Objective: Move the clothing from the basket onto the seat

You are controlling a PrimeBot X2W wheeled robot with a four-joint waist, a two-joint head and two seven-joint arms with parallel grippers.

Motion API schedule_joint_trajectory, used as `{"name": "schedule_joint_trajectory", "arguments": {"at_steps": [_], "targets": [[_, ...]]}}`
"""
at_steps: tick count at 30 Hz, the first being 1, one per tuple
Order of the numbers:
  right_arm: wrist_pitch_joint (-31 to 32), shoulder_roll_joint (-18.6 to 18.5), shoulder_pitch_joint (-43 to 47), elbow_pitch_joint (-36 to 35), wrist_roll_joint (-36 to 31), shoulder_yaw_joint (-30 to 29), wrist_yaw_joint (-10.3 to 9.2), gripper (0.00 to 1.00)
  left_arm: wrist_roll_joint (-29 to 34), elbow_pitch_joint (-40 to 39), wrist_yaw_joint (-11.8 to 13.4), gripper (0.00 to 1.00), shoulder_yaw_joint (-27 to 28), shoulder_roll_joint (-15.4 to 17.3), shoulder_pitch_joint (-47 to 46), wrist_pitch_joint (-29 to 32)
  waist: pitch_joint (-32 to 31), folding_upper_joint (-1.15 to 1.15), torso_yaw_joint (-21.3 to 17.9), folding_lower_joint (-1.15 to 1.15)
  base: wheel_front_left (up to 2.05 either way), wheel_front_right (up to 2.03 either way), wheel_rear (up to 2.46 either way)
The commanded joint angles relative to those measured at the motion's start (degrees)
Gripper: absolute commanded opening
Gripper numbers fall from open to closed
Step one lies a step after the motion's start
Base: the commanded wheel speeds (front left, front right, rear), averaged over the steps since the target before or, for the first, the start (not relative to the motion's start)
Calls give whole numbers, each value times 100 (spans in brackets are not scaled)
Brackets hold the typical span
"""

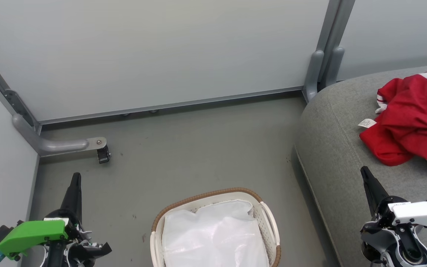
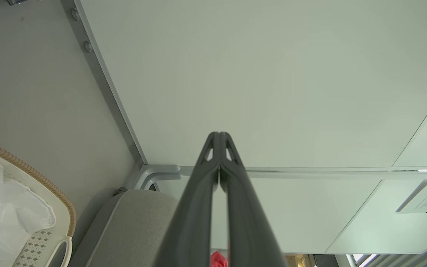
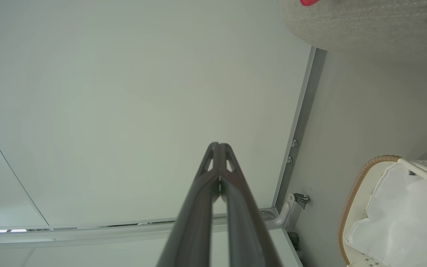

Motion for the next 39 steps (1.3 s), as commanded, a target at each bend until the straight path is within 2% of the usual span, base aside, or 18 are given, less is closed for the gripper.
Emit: {"name": "schedule_joint_trajectory", "arguments": {"at_steps": [1, 39], "targets": [[10, -34, 61, -18, 21, -14, -1, 0, -19, -12, -25, 0, 14, 39, -69, 24, 0, 0, 0, 0, 0, 0, 0], [9, -34, 61, -18, 22, -13, -1, 0, -19, -12, -25, 0, 13, 40, -69, 24, 0, 0, 0, 0, 0, 0, 0]]}}
